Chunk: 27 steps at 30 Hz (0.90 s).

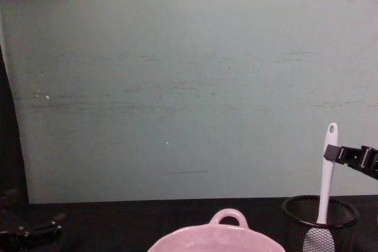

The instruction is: Use the one hand to pick up the spoon and stir the clear water in the bowl.

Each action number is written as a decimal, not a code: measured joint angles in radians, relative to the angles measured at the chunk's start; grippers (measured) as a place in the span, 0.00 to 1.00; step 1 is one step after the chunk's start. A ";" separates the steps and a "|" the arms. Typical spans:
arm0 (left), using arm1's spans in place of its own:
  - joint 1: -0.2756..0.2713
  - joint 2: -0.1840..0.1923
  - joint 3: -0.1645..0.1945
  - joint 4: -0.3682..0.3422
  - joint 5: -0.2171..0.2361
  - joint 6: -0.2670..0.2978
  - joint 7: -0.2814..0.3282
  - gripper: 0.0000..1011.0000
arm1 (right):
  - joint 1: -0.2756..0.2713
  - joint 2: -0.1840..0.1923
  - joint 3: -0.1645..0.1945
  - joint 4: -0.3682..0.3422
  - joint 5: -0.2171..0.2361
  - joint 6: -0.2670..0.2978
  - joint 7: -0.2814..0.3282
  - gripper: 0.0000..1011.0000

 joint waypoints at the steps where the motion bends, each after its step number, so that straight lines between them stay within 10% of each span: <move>1: 0.000 0.000 0.000 0.000 0.000 0.000 0.000 1.00 | 0.001 0.001 -0.001 0.002 0.005 0.001 0.002 0.11; 11: 0.000 0.000 0.000 0.000 0.000 0.000 0.000 1.00 | 0.002 0.002 -0.002 0.005 0.010 0.005 0.007 0.15; 27: 0.000 0.000 0.000 0.000 0.000 0.000 0.000 1.00 | 0.001 0.001 -0.001 0.002 0.006 0.004 0.002 0.66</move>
